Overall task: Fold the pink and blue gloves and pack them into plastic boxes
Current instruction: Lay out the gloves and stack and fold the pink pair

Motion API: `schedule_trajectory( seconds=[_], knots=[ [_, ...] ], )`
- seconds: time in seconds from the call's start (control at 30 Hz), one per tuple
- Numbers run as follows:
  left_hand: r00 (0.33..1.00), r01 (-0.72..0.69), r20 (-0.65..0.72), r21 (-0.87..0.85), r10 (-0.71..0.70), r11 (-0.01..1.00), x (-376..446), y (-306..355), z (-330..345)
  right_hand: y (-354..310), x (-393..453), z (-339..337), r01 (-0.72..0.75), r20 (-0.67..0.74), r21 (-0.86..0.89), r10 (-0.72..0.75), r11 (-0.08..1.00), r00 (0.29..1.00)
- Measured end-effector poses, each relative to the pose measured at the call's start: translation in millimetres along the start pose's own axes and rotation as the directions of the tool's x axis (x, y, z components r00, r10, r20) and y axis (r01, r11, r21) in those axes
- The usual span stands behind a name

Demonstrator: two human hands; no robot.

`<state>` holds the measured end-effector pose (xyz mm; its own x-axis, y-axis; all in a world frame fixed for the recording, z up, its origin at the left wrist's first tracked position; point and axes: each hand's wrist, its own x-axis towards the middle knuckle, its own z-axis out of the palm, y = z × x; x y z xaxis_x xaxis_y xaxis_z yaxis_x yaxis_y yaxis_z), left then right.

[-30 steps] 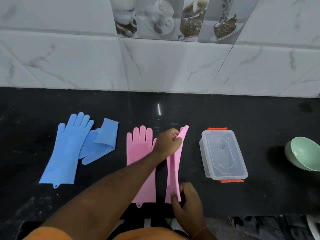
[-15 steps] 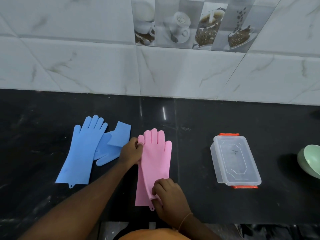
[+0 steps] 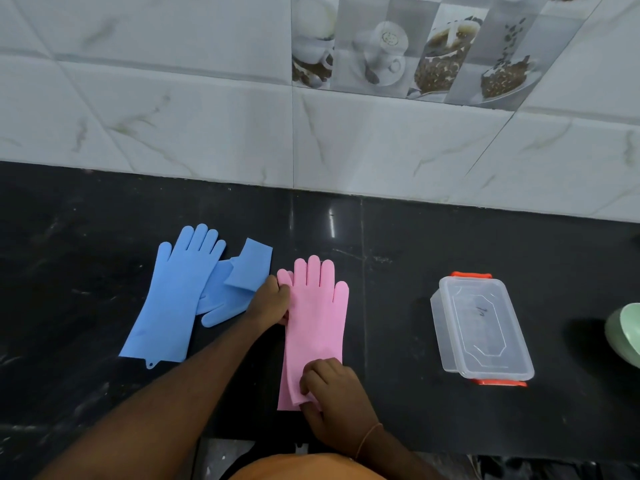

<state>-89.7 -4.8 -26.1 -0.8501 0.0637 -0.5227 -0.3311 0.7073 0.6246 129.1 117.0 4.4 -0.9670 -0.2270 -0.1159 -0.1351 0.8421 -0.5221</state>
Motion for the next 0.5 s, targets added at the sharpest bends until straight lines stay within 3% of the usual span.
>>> schedule_trajectory(
  seconds=[0.27, 0.37, 0.43, 0.5],
  knots=[
    [0.998, -0.03, 0.054, -0.035, 0.032, 0.999, 2, -3, -6, -2, 5, -6, -0.031, 0.114, -0.012, 0.032, 0.999, 0.993],
    [0.996, -0.085, 0.031, 0.045, 0.083, 0.995, -3, -8, -8, 1, 5, -14, -0.039, 0.187, -0.015, 0.041, 0.999, 0.982],
    [0.994, -0.11, 0.018, 0.071, 0.109, 0.991, -7, -12, -8, 5, 7, -21, -0.15, 0.155, 0.069, 0.138, 0.986, 0.978],
    [0.993, -0.122, 0.004, 0.049, 0.122, 0.991, -12, -16, -9, 11, 15, -27, -0.313, 0.026, 0.218, 0.316, 0.924, 0.949]
  ],
)
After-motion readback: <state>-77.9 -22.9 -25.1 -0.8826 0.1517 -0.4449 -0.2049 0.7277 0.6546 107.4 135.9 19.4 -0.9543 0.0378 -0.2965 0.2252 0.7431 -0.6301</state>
